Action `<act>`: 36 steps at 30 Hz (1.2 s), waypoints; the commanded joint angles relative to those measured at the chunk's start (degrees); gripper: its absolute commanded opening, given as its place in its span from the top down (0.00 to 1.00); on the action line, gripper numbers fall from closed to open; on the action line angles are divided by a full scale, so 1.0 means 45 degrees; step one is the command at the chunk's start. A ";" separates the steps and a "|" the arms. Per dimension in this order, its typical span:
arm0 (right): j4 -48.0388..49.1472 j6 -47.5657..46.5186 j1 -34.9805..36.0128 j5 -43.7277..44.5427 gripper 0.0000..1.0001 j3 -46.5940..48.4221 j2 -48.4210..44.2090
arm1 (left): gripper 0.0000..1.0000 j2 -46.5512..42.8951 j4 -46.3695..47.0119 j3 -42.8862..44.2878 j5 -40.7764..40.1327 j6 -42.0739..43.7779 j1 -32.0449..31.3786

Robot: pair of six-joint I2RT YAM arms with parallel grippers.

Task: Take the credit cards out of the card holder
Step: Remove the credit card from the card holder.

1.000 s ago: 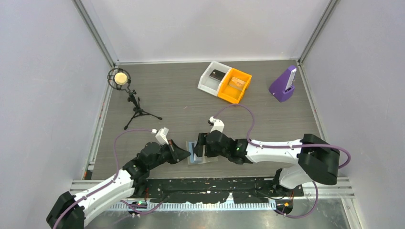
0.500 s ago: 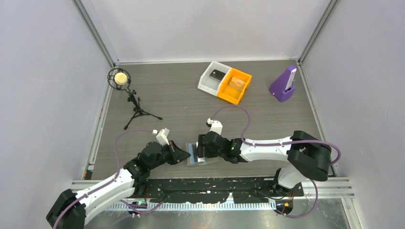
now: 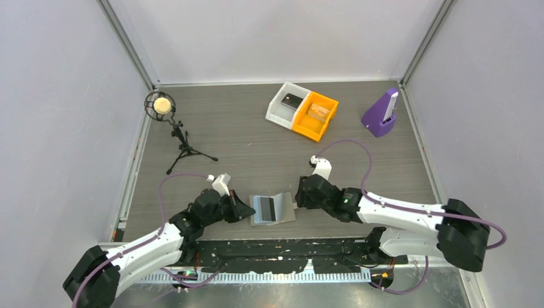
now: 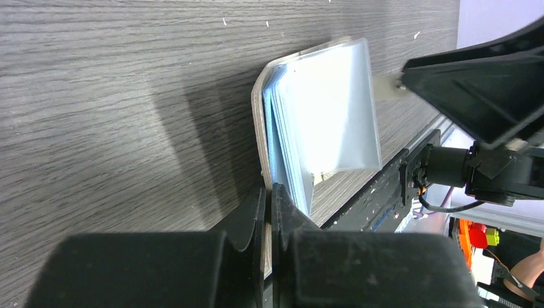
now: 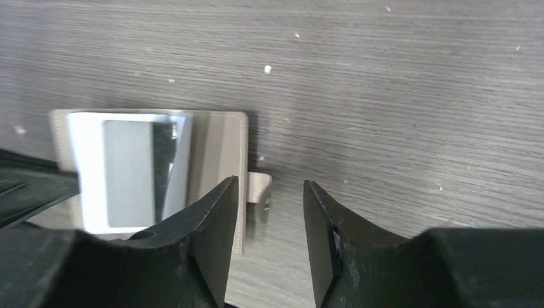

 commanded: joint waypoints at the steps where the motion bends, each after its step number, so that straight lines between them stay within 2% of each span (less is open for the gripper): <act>1: -0.0482 -0.0683 0.0167 -0.0165 0.53 0.0796 -0.1707 | 1.00 0.0285 0.0065 0.0524 0.0211 0.0327 -0.0052; 7: 0.1587 -0.0527 0.0678 -0.1666 0.59 0.0816 -0.2721 | 1.00 0.0422 0.0168 0.0482 0.0189 0.0250 -0.0049; 14: 0.3679 -0.0112 0.1505 -0.2961 0.62 0.1759 0.0046 | 1.00 0.0480 0.0168 0.0505 0.0169 0.0210 -0.0057; 21: 0.3923 -0.0211 0.1684 -0.2412 0.63 0.2515 0.3134 | 1.00 0.0667 0.0207 0.0466 0.0065 0.0200 -0.0047; 25: 0.4234 0.0108 0.1594 -0.2323 0.62 0.1814 0.3318 | 1.00 0.0913 -0.0014 0.0584 0.0043 0.0311 -0.0050; 27: 0.4410 0.0186 0.1491 -0.2177 0.62 0.1291 0.3092 | 0.95 0.0957 -0.0447 0.0761 -0.0141 0.0378 -0.0047; 31: 0.4753 0.0245 0.1274 -0.2281 0.62 0.0501 0.2748 | 0.77 0.0685 -0.1731 0.1189 -0.0597 0.0497 -0.0047; 36: 0.5297 0.0527 0.1204 -0.2663 0.62 -0.0035 0.2790 | 0.61 -0.0151 -0.3267 0.1806 -0.0751 0.0421 -0.0057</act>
